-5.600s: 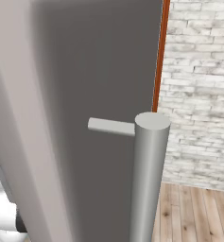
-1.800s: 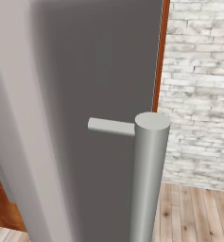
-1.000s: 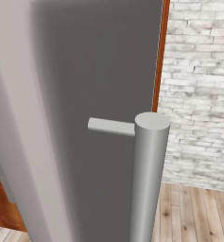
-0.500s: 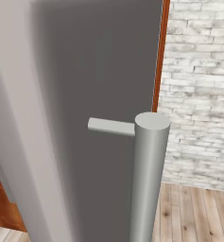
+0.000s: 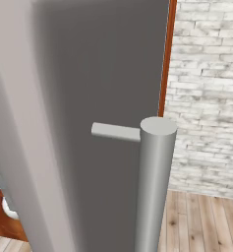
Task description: Place one onion and one fish in each tupperware on the nearby counter, to pack two identical lunches.
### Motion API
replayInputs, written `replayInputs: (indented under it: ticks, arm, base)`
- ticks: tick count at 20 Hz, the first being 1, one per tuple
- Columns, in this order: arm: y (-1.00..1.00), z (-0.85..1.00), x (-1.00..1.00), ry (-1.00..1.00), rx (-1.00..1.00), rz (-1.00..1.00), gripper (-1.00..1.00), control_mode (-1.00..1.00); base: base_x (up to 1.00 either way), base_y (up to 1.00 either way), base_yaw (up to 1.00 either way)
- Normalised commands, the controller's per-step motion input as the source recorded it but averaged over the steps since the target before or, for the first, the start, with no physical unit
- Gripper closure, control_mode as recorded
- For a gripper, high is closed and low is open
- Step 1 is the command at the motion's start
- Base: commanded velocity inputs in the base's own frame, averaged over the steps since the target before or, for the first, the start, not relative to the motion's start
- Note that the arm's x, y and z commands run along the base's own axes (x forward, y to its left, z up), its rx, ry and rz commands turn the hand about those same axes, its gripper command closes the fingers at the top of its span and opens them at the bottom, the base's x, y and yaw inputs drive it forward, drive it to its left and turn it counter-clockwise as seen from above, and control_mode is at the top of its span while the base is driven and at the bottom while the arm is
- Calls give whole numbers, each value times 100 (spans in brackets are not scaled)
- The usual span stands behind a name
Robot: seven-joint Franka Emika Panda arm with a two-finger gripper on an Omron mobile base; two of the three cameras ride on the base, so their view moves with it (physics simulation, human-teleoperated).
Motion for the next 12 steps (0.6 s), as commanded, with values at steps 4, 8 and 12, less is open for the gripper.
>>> replayInputs:
  ticks: [4, 8, 12]
  arm:
    - [1, 25, -100, 4, 0, 0, 100, -100]
    - [13, 3, -73, 6, 0, 2, 100, 100]
    - [0, 0, 0, 0, 0, 0, 100, 100]
  base:
    - [0, 0, 0]
    - [-22, 6, 1]
    - [-76, 25, 3]
